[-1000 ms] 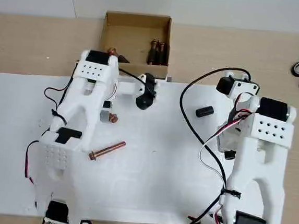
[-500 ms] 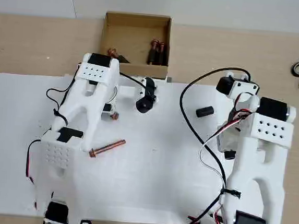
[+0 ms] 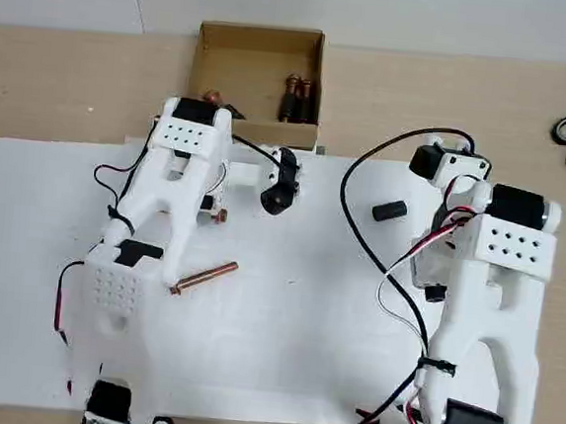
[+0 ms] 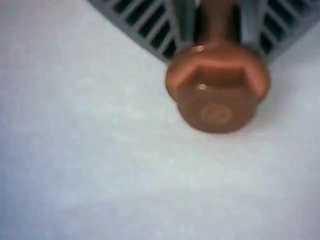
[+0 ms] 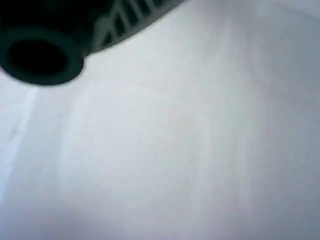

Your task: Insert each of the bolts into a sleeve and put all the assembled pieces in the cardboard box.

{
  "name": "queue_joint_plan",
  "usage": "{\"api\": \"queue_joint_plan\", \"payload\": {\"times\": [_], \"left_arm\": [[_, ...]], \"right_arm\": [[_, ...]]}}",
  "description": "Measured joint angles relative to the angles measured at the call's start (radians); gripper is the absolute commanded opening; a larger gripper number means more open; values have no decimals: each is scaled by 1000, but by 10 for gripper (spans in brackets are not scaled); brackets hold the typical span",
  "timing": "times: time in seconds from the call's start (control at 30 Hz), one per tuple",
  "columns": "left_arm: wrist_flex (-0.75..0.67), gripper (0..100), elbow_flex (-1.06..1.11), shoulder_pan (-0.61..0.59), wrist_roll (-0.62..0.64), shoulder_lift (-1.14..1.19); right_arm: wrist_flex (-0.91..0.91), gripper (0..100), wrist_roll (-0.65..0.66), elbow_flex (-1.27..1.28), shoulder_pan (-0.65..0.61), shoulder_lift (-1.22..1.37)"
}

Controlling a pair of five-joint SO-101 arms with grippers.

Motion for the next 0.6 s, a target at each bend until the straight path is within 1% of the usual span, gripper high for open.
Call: {"api": "queue_joint_plan", "payload": {"times": [0.2, 0.27, 0.37, 0.47, 0.6], "left_arm": [[14, 6, -60, 5, 3, 5], [8, 6, -121, 17, 18, 5], [9, 6, -227, 20, 41, 5], [14, 6, -331, 21, 95, 5], [17, 6, -446, 25, 198, -8]], "right_arm": [[0, 5, 0, 0, 0, -44], [0, 4, 2, 0, 0, -104], [14, 4, 17, 9, -38, -178], [34, 3, 18, 32, -92, -216], [44, 3, 20, 41, -107, -258]]}}
